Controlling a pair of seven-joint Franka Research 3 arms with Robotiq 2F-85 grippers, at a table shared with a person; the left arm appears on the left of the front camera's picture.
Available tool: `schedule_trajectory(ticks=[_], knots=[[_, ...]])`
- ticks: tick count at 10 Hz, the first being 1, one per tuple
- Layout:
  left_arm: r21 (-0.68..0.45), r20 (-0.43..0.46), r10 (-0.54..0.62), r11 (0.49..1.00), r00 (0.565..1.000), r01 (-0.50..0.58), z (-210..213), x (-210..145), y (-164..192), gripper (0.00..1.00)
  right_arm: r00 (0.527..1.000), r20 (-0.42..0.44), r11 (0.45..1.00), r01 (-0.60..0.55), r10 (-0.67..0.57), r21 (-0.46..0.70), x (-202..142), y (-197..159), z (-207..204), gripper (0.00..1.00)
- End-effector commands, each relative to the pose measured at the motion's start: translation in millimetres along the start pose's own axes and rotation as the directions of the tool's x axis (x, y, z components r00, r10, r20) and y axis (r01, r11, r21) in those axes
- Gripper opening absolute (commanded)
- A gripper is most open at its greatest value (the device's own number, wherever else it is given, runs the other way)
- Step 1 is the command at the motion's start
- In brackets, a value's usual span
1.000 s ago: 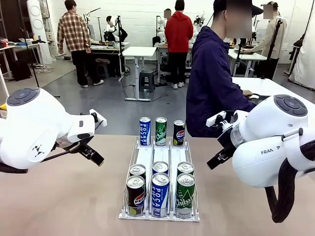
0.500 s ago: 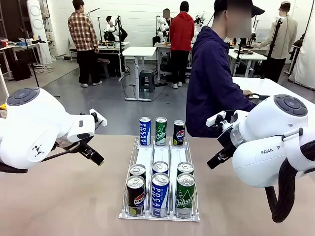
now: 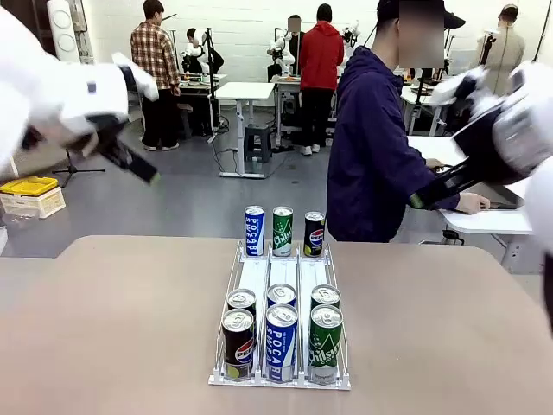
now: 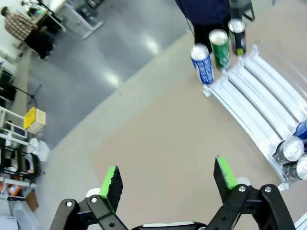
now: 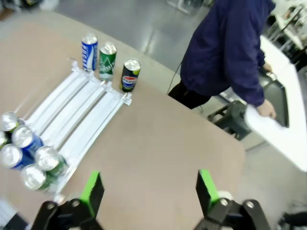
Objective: Retrieve and hand over the desired beverage to the person.
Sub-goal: Pick up a can of the same type that the person held from the Automatic Can Dispenser.
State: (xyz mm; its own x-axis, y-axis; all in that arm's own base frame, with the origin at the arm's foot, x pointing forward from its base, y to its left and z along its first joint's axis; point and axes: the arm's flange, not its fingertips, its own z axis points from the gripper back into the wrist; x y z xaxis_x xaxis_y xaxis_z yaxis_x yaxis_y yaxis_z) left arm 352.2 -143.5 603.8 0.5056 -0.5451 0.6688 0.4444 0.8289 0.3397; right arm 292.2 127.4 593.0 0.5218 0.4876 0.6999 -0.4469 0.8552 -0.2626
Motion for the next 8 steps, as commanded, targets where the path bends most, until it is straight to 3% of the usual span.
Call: schedule_trajectory(ticks=[1, 2, 3, 5, 7, 8], knots=[[0.064, -0.018, 0.031, 0.998, 0.999, -0.03, 8.7, 11.1, -0.2, 1.0, 0.999, -0.034, 0.999, -0.004, 0.003, -0.032, 5.2, 5.8, 24.6, 1.0], [0.092, -0.014, 0.028, 0.995, 1.0, -0.026, 9.8, -0.1, -4.4, 1.0, 0.997, -0.068, 0.995, -0.05, 0.045, -0.084, -3.6, 11.2, 18.9, 1.0], [0.025, 0.012, 0.008, 1.0, 1.0, -0.009, 22.6, 13.2, 5.1, 1.0, 1.0, 0.005, 1.0, -0.002, 0.002, -0.013, 2.2, -0.1, 32.5, 1.0], [0.043, 0.012, 0.012, 0.999, 1.0, -0.012, 28.2, 14.4, 5.9, 1.0, 1.0, -0.012, 0.999, -0.025, 0.024, -0.034, 0.5, 3.9, 43.5, 1.0], [-0.316, -0.006, 0.153, 0.937, 0.988, -0.147, 64.6, -2.1, 65.8, 1.0, 1.0, -0.018, 0.956, 0.029, -0.025, 0.292, -24.3, -53.4, 83.4, 1.0], [-0.451, -0.041, 0.195, 0.872, 0.98, -0.192, 72.2, -9.7, 95.5, 1.0, 0.996, -0.045, 0.945, 0.09, -0.08, 0.315, -32.1, -83.4, 88.5, 1.0]])
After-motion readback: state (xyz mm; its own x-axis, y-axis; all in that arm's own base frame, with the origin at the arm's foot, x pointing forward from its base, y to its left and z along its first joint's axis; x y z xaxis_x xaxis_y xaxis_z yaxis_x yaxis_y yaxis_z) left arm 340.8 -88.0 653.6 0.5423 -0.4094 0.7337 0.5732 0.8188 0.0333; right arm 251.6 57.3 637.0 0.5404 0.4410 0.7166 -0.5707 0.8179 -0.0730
